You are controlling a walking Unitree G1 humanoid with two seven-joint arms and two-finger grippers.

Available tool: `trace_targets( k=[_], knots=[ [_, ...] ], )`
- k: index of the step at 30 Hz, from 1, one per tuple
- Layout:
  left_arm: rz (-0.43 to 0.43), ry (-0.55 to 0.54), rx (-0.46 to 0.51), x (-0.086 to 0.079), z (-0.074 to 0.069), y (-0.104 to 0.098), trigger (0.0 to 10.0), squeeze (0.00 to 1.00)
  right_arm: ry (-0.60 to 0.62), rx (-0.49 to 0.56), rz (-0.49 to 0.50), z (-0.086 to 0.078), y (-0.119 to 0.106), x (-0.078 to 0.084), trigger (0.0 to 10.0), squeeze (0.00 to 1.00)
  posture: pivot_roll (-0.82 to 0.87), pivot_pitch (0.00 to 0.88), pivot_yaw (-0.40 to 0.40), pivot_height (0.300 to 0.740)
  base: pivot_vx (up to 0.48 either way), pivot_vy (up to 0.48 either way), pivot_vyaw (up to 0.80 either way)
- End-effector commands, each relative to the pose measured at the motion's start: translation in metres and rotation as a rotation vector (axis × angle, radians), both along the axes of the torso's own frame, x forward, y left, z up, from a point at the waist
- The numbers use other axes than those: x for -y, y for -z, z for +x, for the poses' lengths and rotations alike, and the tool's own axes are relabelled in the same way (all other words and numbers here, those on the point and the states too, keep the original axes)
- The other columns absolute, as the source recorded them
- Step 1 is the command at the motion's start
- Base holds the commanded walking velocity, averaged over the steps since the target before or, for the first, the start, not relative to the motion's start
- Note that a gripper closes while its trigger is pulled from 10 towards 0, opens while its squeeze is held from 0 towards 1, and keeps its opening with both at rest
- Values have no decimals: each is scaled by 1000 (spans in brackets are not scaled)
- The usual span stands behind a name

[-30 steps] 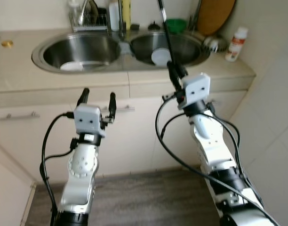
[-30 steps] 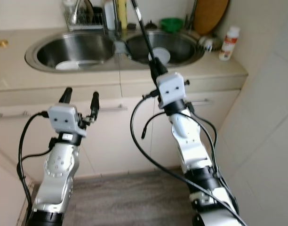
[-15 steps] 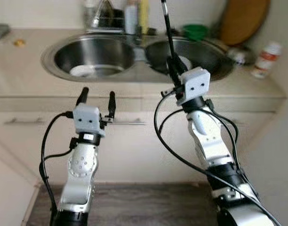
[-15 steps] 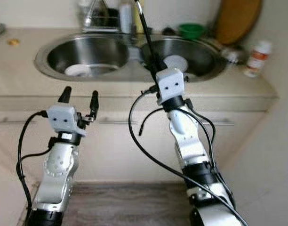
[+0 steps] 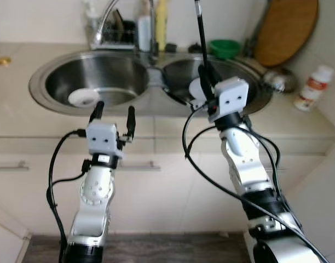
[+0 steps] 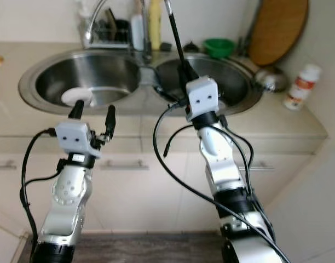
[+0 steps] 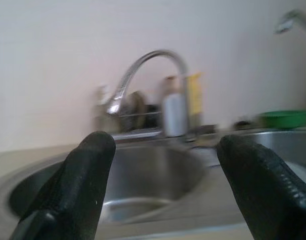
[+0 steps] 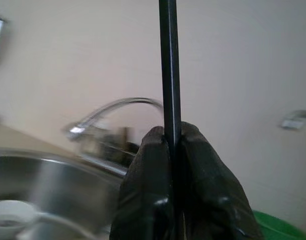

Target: Kitchen organization

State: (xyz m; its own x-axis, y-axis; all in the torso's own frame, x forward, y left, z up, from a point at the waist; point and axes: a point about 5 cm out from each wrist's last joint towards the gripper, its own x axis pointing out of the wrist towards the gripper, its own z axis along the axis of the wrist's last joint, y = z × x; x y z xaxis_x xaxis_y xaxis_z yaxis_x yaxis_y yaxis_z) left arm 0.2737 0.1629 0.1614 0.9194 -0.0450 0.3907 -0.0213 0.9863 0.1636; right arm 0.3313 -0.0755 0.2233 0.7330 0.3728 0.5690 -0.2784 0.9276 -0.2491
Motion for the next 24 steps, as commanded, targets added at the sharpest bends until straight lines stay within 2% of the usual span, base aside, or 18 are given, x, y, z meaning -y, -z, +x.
trace_targets(
  k=[1,10,13,15,22,24],
  knots=[
    [0,11,5,5,1,-2,10000,0,23,25,13,2,-6,9,0,0,70,3,-54,740,368,0,0],
    [0,13,4,5,0,-2,10000,0,26,19,30,11,-14,7,0,0,71,7,-52,740,360,0,0],
    [1,14,5,5,0,-2,10000,0,23,-17,40,18,-14,4,0,0,74,6,-53,740,324,0,0],
    [0,10,3,4,1,-2,10000,0,15,-70,49,24,-10,0,0,0,74,6,-53,740,0,0,0],
    [0,13,3,5,1,-2,10000,0,-1,-137,36,32,-1,-6,0,0,80,6,-51,740,0,0,0],
    [2,18,0,6,1,-2,10000,0,13,-203,18,40,7,-9,0,0,80,6,-51,740,0,0,0]
  ],
)
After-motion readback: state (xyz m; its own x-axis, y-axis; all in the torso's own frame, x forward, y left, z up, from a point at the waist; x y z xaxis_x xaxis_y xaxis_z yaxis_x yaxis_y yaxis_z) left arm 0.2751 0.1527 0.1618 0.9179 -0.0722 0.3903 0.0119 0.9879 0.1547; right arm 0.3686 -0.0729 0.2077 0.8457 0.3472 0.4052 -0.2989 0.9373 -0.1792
